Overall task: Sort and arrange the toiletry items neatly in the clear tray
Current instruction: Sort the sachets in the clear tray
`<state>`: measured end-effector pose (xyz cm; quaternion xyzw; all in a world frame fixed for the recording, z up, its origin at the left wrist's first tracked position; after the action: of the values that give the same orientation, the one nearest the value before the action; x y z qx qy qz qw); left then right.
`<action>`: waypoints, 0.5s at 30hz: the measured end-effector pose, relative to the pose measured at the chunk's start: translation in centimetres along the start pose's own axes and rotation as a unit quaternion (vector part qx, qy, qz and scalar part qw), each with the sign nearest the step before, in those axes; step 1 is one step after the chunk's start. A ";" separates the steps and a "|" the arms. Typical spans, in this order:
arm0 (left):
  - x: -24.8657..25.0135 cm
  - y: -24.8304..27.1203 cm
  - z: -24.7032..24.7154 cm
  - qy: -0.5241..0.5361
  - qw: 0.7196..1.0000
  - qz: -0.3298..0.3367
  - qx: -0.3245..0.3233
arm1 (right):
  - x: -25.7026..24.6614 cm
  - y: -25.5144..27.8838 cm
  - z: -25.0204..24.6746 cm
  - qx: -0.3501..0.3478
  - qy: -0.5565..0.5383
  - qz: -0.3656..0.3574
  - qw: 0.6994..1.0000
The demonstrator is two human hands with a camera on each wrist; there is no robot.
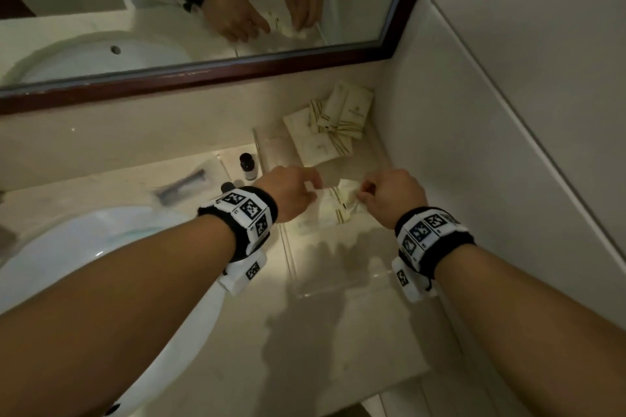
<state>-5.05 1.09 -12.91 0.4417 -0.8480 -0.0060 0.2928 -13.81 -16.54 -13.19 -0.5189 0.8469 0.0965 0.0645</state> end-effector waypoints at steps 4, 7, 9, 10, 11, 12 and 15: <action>0.0 1.5 2.8 0.026 0.999 0.008 -0.016 | 1.7 2.9 1.4 -0.018 -0.002 0.008 1.000; -0.1 2.6 4.5 0.015 0.999 0.005 -0.034 | 2.7 4.5 2.5 -0.042 0.006 0.010 0.999; -0.4 3.1 5.6 -0.001 0.999 -0.001 -0.041 | 3.1 5.4 3.0 -0.056 0.019 0.011 0.998; -0.5 3.2 6.1 -0.008 0.999 -0.007 -0.045 | 3.4 5.7 3.3 -0.060 0.023 0.010 0.998; -0.6 3.4 6.5 -0.016 0.999 -0.012 -0.049 | 3.6 6.0 3.6 -0.064 0.024 0.010 0.998; -0.7 3.5 6.8 -0.023 0.998 -0.015 -0.051 | 3.8 6.3 3.9 -0.069 0.026 0.011 0.997; -0.5 3.9 7.7 -0.054 0.997 -0.014 -0.050 | 4.2 6.8 4.6 -0.084 0.048 -0.003 0.995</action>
<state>-11.60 1.90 -18.47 0.4376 -0.8548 -0.0770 0.2681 -21.72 -16.12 -17.86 -0.5291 0.8363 0.1425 -0.0197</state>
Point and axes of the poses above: each hand's wrist, its own y-axis away from the middle knuckle, its own z-axis out of the palm, x = y × z, the point moved 4 cm from there along -y, towards the middle knuckle, and after that the axes turned 12 degrees about x, right-handed, at the moved point
